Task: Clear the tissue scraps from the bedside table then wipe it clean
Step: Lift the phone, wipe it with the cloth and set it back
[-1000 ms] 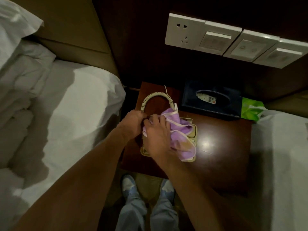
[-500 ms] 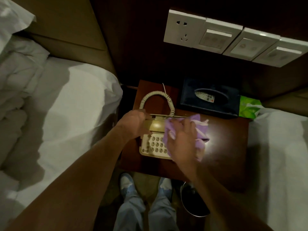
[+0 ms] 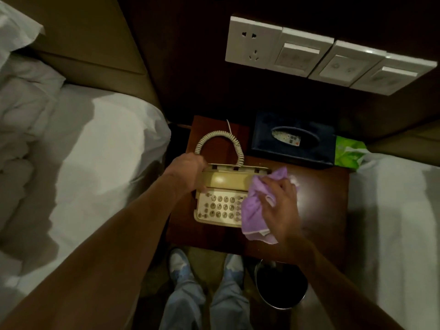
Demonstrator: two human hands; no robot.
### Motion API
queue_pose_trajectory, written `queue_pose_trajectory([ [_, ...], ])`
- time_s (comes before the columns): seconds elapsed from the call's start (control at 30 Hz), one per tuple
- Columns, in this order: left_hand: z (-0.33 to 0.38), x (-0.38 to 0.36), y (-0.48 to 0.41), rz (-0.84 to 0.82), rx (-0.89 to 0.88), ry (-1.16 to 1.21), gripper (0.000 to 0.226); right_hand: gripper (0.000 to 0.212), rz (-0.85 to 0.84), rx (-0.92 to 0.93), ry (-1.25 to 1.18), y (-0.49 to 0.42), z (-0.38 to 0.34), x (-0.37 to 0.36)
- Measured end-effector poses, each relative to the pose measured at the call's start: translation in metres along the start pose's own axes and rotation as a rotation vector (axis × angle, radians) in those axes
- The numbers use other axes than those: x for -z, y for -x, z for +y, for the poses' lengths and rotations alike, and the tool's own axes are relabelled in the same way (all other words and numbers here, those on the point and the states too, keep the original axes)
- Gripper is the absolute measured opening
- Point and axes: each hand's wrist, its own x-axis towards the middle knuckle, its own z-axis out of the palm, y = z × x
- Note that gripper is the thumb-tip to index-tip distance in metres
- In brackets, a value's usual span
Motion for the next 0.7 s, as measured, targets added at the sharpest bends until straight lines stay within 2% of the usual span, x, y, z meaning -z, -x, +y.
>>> queue_pose_trajectory([
  [0.1,0.002,-0.001,0.001,0.015,0.011,-0.013,0.061,0.046,0.014,-0.058,-0.005,-0.001,-0.002,-0.003],
  [0.2,0.002,-0.002,0.001,0.029,0.012,-0.015,0.06,0.056,0.027,-0.054,0.149,0.003,-0.032,-0.025],
  [0.3,0.003,-0.002,0.002,0.075,-0.015,-0.067,0.039,0.058,-0.036,0.119,0.264,0.003,-0.07,-0.054],
  [0.4,0.003,-0.004,0.002,0.144,-0.033,-0.107,0.021,0.051,-0.113,0.22,0.241,-0.007,-0.087,-0.066],
  [0.47,0.004,-0.002,0.001,0.127,-0.037,-0.125,0.028,0.052,-0.133,0.203,0.173,-0.01,-0.074,-0.058],
  [0.57,0.0,-0.002,-0.003,0.076,-0.035,-0.112,0.055,0.051,-0.007,0.089,0.003,-0.001,-0.033,-0.035],
  [0.63,0.001,-0.001,-0.003,0.062,-0.031,-0.105,0.06,0.047,0.11,-0.037,-0.094,0.004,-0.009,-0.017],
  [0.7,0.0,-0.002,-0.003,0.071,-0.032,-0.092,0.059,0.048,0.152,-0.077,-0.063,0.005,0.006,-0.001],
])
